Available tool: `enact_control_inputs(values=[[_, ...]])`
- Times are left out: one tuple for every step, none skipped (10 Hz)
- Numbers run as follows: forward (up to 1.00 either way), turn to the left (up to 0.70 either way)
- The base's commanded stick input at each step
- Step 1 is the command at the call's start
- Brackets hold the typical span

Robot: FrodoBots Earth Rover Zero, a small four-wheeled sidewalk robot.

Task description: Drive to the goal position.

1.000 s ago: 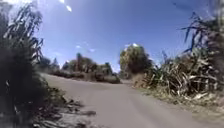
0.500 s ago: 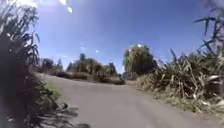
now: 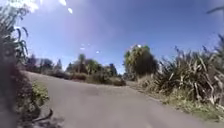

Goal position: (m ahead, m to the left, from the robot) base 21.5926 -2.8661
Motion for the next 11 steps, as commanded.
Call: enact_control_inputs(values=[[1.0, 0.0], [1.0, 0.0], [1.0, -0.03], [1.0, -0.15], [1.0, -0.27], [1.0, 0.0], [1.0, 0.0], [1.0, 0.0], [1.0, -0.05], [1.0, -0.17], [1.0, -0.29]])
